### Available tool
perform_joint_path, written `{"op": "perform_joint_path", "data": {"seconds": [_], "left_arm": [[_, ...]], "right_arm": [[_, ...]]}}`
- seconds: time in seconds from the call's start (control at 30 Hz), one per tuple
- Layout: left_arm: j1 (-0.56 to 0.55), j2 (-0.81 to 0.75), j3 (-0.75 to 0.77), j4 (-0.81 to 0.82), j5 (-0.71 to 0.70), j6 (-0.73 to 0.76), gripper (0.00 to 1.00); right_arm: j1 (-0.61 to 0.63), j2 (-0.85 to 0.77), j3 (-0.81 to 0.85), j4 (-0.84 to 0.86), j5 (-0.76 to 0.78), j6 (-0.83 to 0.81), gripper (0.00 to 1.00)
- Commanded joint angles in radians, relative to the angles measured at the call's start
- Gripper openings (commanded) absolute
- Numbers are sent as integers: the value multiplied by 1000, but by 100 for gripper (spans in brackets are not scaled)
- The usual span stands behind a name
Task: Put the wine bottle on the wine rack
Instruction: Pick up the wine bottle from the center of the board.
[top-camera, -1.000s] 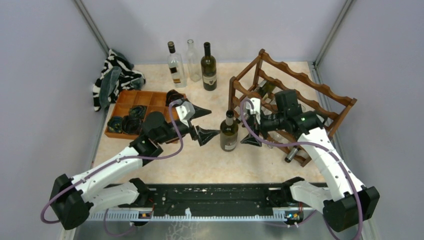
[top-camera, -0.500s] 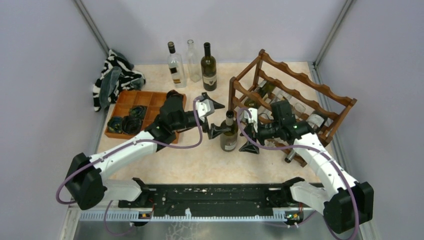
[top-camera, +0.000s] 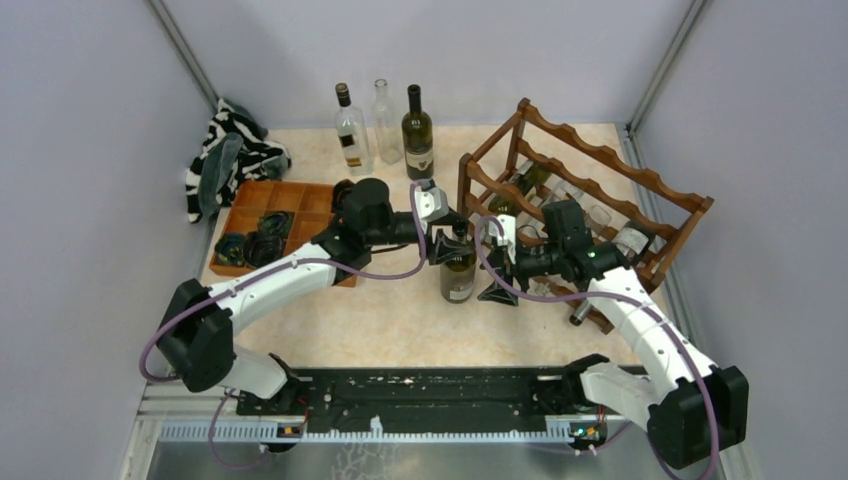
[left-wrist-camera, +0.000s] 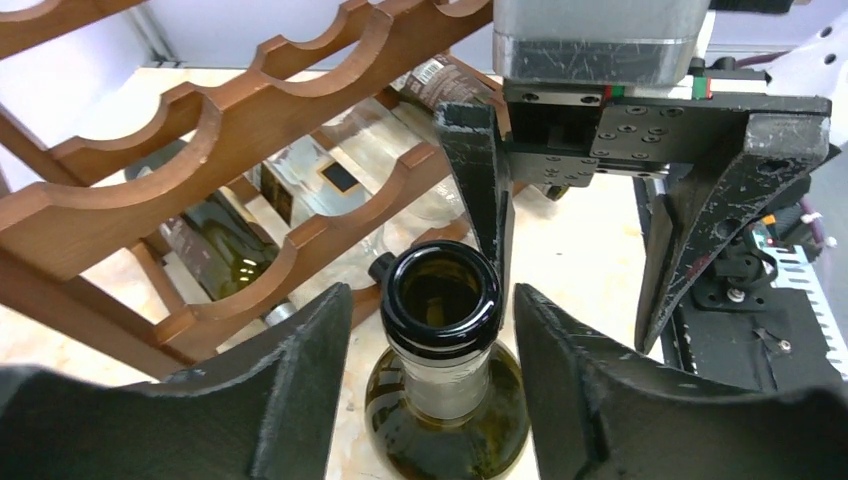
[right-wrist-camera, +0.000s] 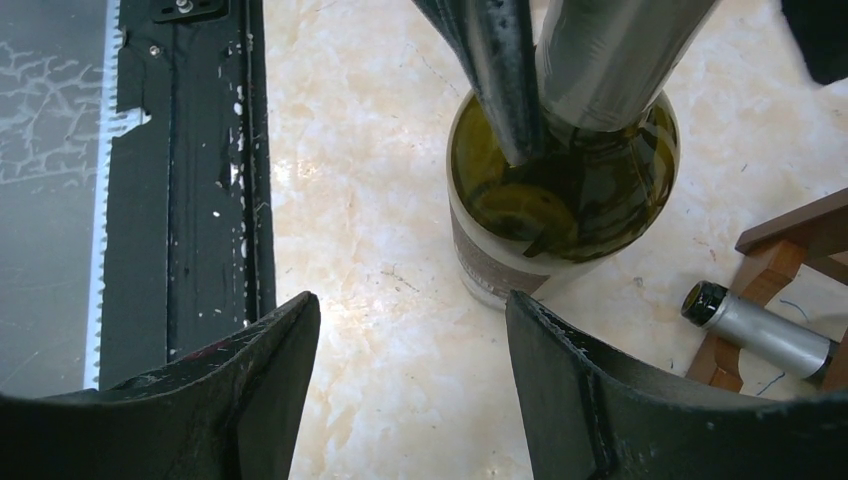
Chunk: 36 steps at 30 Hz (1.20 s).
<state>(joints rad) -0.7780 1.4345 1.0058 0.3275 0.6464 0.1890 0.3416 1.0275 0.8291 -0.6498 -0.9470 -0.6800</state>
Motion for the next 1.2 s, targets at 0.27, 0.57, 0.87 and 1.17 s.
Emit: {"op": "perform_joint_path", "data": {"seconds": [0.27, 0.57, 0.87, 1.17], "left_arm": [[6, -38, 27, 0, -39, -123, 0], [59, -320, -252, 265, -96, -485, 0], [132, -443, -489, 564, -125, -827, 0], [131, -450, -538, 704, -175, -878, 0]], "right_arm": [[-6, -33, -4, 40, -15, -17, 68], [-4, -11, -48, 87, -155, -44, 94], [127, 57, -72, 244, -159, 108, 98], [190, 115, -134, 426, -133, 337, 98]]}}
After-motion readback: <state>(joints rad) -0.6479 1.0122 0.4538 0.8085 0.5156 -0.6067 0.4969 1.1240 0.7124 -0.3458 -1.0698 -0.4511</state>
